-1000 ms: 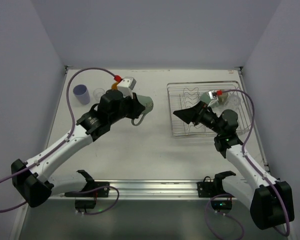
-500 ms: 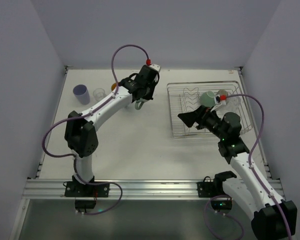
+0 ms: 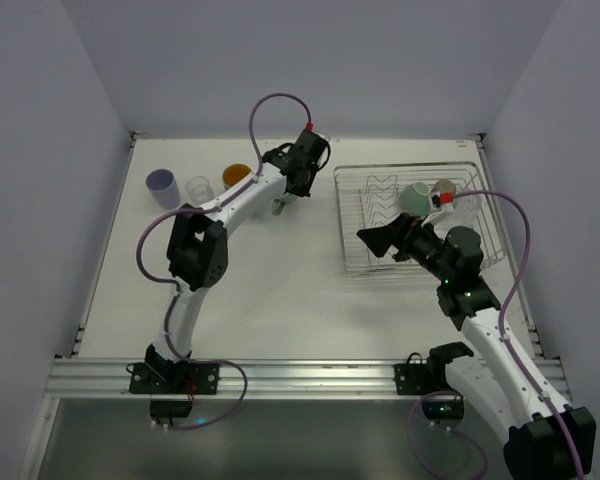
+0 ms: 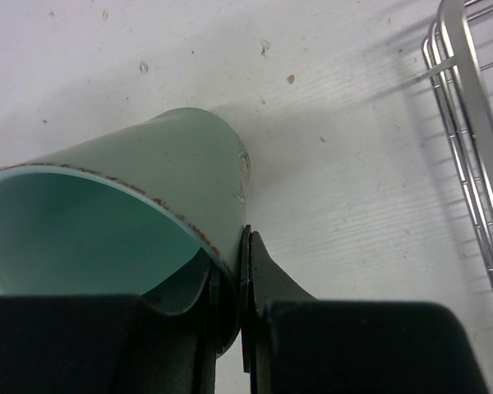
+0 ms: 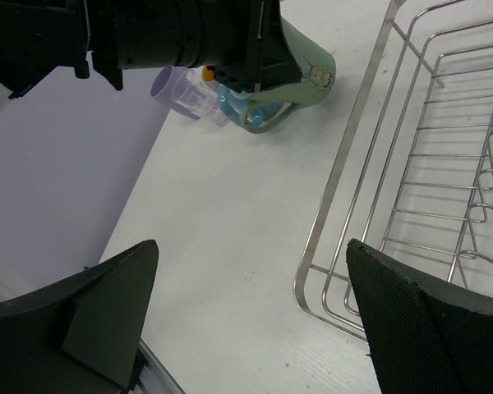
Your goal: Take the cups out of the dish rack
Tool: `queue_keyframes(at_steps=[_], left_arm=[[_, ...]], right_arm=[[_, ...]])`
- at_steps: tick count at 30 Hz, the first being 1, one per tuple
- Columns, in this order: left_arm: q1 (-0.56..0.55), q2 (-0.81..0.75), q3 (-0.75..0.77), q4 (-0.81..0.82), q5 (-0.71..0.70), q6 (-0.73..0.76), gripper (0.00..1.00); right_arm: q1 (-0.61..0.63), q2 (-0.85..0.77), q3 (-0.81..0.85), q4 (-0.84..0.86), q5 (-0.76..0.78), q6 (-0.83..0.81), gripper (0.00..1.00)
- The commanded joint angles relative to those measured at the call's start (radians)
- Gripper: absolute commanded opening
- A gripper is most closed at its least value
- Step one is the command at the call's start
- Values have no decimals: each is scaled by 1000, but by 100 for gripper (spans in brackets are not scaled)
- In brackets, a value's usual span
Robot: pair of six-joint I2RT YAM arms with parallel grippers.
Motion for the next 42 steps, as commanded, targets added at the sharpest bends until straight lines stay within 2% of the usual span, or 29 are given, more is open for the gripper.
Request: queue_keyframes(at_steps=[1, 10, 16, 17, 19, 20, 22, 28, 33, 37, 41, 42], left_arm=[[21, 3, 75, 18, -28, 50, 0], [28, 53, 87, 27, 16, 68, 0], [28, 65, 89, 30, -16, 79, 27], [28, 63, 87, 30, -22, 79, 34], [28, 60, 86, 33, -28, 84, 41], [28, 57, 86, 33, -36, 85, 48], [28, 48, 86, 38, -42, 93, 55], [28, 19, 86, 58, -48, 91, 64], [29, -88, 115, 151, 13, 41, 76], [28, -243, 132, 271, 144, -1, 85], [26, -432, 34, 404, 252, -51, 88], [25, -475, -47, 449, 271, -85, 88]], right_arm=[[7, 0, 3, 3, 27, -20, 99], [9, 6, 0, 8, 38, -22, 99], [10, 12, 5, 5, 53, -24, 99], [9, 12, 6, 2, 55, -25, 99], [9, 9, 11, -1, 59, -25, 99], [9, 6, 16, -3, 64, -25, 99], [9, 3, 19, -12, 71, -27, 99], [9, -11, 52, -80, 140, -63, 99], [9, 0, 100, -169, 281, -94, 99], [9, 41, 124, -199, 341, -99, 96], [9, 79, 173, -238, 441, -131, 93], [7, 92, 187, -256, 472, -145, 90]])
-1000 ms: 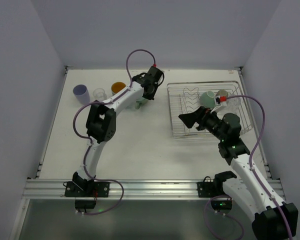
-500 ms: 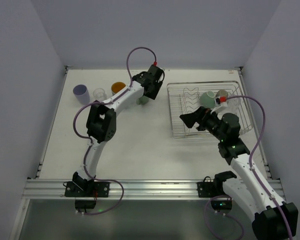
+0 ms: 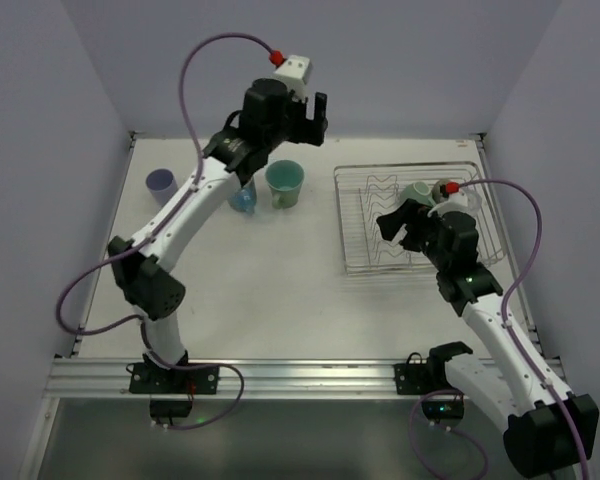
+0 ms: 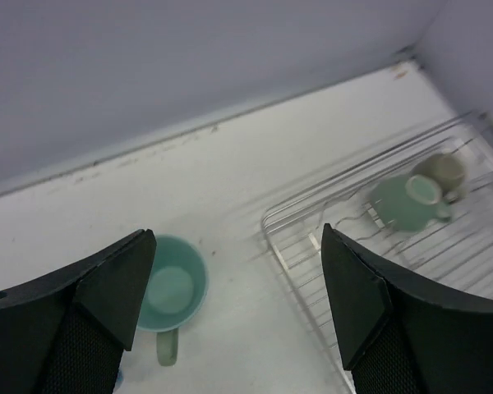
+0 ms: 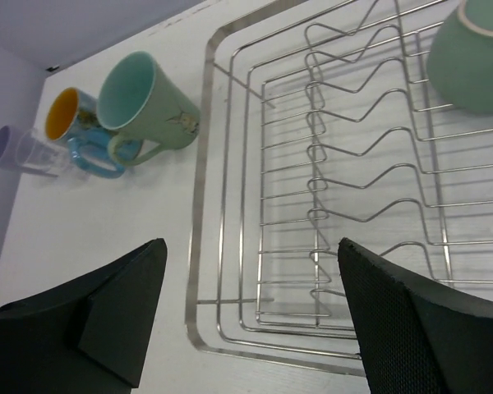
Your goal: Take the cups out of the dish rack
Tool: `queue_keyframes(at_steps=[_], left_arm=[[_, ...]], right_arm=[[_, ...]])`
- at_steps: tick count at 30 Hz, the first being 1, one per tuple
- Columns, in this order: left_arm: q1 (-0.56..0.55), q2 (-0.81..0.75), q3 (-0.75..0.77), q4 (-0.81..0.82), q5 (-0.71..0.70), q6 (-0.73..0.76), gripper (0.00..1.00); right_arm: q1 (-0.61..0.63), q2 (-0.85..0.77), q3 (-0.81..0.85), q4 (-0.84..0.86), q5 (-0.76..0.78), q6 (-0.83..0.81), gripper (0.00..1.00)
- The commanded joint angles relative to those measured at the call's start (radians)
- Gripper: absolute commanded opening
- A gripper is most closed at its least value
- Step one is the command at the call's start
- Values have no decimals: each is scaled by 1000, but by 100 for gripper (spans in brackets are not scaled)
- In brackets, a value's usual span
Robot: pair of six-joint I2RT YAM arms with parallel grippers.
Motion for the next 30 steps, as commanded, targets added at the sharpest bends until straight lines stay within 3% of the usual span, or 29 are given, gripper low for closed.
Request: queue_keyframes(at_steps=[1, 6, 11, 16, 23, 30], left_arm=[[1, -304, -129, 223, 149, -95, 89], [-16, -622, -603, 369, 250, -187, 90], [-18, -969, -959, 348, 243, -161, 91], [-18, -1217, -1108, 220, 182, -86, 91], [-18, -1356, -1312, 235, 163, -61, 92], [-18, -1330, -1326, 245, 177, -52, 91]], right_arm=[[0, 39, 91, -65, 153, -78, 86], [-41, 177, 233, -154, 299, -141, 78], [-180, 269, 301, -177, 354, -138, 79], [-280, 370, 332, -156, 422, -115, 99], [-329, 543, 427, -147, 474, -138, 99], [-360, 648, 474, -147, 519, -147, 98]])
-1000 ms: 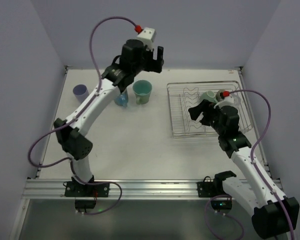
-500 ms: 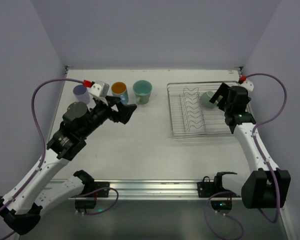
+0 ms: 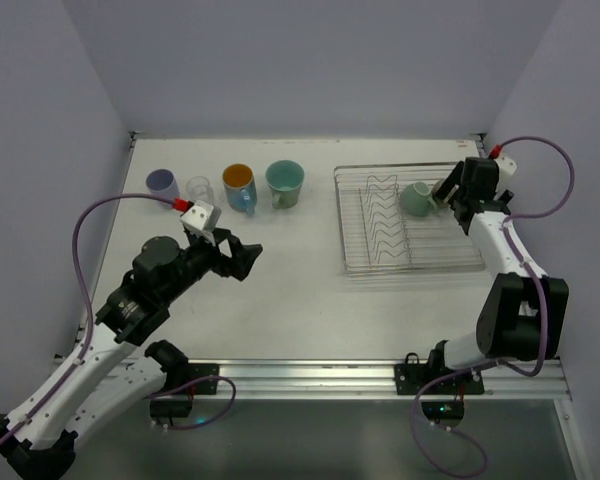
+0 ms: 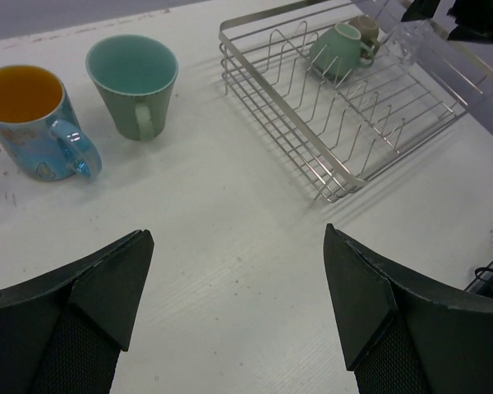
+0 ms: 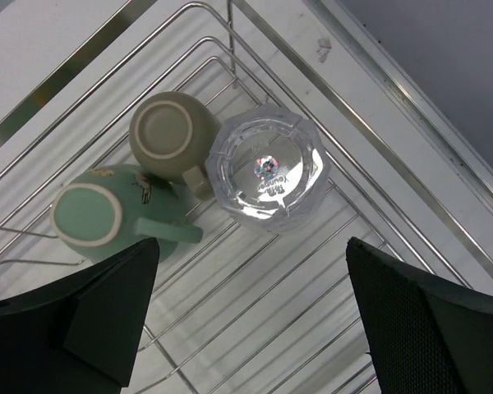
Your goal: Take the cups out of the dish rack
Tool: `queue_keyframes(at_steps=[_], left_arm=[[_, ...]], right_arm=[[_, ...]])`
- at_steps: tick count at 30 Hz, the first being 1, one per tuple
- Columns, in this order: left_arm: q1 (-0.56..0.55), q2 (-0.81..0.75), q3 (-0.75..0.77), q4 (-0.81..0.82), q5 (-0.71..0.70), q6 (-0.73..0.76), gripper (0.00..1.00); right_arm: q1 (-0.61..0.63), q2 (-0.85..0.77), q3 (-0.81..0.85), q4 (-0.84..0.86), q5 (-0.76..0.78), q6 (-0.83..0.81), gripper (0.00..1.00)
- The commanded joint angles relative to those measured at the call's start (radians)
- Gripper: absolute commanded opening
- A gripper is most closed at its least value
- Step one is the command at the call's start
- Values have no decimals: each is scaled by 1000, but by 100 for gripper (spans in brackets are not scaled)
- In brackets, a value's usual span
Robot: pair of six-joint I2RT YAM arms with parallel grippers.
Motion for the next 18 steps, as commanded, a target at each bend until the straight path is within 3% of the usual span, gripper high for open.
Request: queue_keyframes(at_steps=[1, 13, 18], left_arm=[[-2, -8, -5, 34, -5, 26, 91], [-8, 18, -5, 34, -17, 29, 91], [-8, 26, -5, 36, -16, 29, 91]], right_arm=[[-17, 41, 76, 13, 55, -18, 98], [-43, 199, 143, 8, 36, -29, 99], [-55, 230, 150, 10, 36, -30, 89]])
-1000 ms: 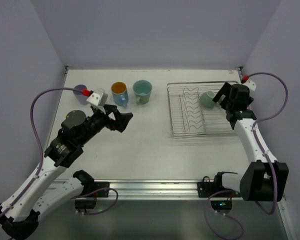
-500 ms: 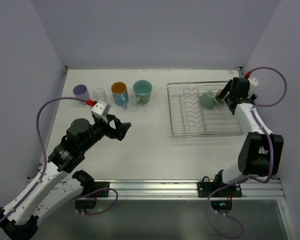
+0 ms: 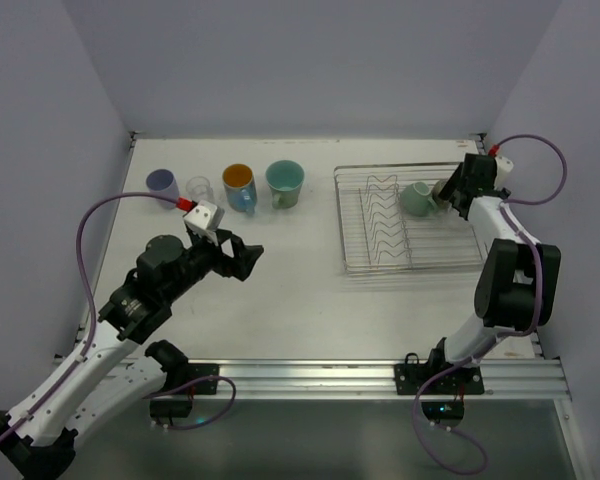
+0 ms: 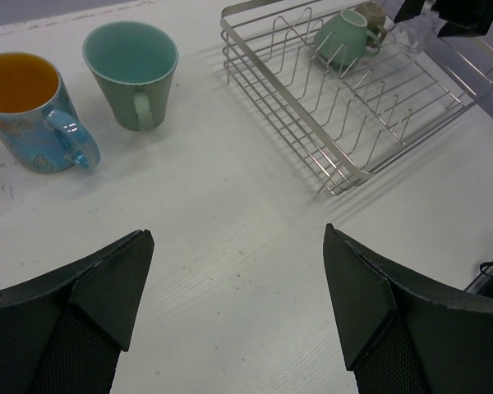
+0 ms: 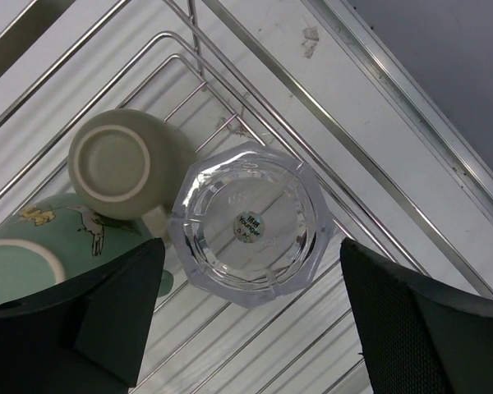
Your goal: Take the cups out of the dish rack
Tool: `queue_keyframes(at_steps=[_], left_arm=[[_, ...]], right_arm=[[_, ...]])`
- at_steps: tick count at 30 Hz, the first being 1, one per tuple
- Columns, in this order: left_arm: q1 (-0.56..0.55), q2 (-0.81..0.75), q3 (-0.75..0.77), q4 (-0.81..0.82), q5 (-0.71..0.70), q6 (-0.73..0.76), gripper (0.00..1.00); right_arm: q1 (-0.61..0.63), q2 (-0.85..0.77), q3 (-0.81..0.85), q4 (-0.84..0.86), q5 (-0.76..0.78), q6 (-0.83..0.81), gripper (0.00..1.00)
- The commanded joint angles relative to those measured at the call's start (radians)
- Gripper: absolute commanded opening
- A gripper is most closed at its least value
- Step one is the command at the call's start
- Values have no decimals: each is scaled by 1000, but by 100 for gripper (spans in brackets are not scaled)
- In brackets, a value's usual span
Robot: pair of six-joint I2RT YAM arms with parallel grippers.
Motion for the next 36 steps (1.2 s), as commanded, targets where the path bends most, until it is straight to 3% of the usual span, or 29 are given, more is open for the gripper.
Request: queue_keyframes(at_steps=[1, 6, 10, 14, 26, 34, 36], left_arm=[[-3, -1, 3, 38, -13, 28, 91], [-2, 9, 3, 40, -12, 29, 90], [0, 15, 3, 43, -12, 29, 90], [2, 24, 3, 45, -12, 28, 90], [12, 52, 9, 54, 14, 18, 90], [20, 72, 11, 60, 38, 5, 89], [21, 71, 9, 60, 36, 5, 89]], right_arm=[[-9, 24, 42, 24, 26, -14, 88], [-12, 47, 59, 25, 21, -18, 80], [-11, 4, 31, 76, 3, -28, 55], [0, -96, -24, 119, -5, -33, 46], [80, -326, -154, 130, -57, 1, 42], [135, -274, -225, 133, -54, 47, 43], [134, -271, -223, 120, -5, 36, 49]])
